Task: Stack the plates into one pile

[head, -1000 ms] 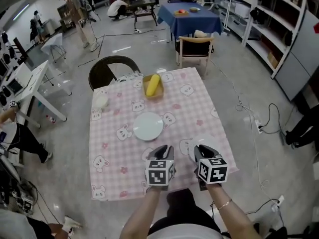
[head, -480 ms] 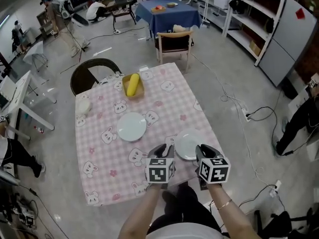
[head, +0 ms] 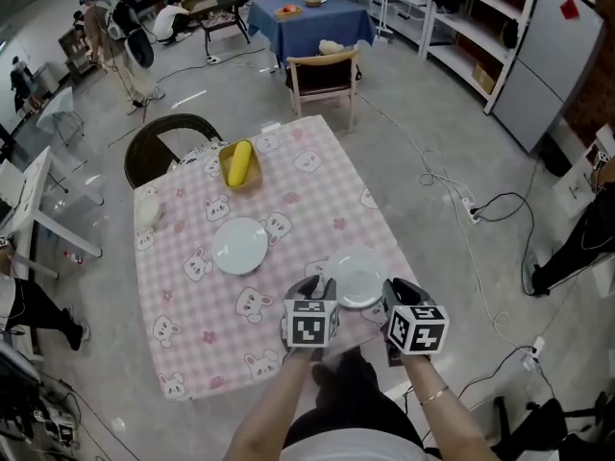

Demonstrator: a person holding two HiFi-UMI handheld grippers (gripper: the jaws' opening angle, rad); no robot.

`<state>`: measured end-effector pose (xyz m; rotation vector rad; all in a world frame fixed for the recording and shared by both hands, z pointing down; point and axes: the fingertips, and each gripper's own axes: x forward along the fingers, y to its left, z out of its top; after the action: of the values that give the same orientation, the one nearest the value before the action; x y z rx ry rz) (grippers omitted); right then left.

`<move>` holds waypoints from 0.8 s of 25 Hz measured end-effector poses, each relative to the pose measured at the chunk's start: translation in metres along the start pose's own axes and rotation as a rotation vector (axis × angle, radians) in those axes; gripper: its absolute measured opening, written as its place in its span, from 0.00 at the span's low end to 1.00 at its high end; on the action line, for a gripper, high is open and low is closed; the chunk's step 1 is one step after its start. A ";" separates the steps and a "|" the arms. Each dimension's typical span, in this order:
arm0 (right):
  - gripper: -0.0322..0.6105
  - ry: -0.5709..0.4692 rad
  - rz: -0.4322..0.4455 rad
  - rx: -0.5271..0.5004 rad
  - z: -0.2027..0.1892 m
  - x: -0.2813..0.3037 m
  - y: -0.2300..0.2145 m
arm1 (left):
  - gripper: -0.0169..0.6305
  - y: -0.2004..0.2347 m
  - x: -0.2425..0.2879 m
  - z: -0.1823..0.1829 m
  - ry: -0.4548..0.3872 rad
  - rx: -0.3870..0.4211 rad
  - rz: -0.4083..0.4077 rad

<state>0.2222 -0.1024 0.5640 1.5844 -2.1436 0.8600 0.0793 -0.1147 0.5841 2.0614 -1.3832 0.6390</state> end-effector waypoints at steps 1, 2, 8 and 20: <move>0.16 -0.002 0.000 0.003 0.000 0.000 -0.001 | 0.23 0.000 0.001 -0.001 0.007 -0.001 0.002; 0.17 -0.004 -0.001 0.006 0.000 0.000 -0.003 | 0.23 0.000 0.002 -0.002 0.015 -0.003 0.005; 0.17 -0.005 0.004 0.020 0.001 -0.002 -0.009 | 0.23 0.003 0.010 -0.012 0.087 -0.027 0.030; 0.17 0.008 0.014 0.013 0.001 0.009 -0.016 | 0.20 -0.002 0.023 -0.010 0.129 -0.074 0.022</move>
<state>0.2344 -0.1130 0.5725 1.5711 -2.1499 0.8855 0.0884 -0.1222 0.6060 1.9159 -1.3371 0.7063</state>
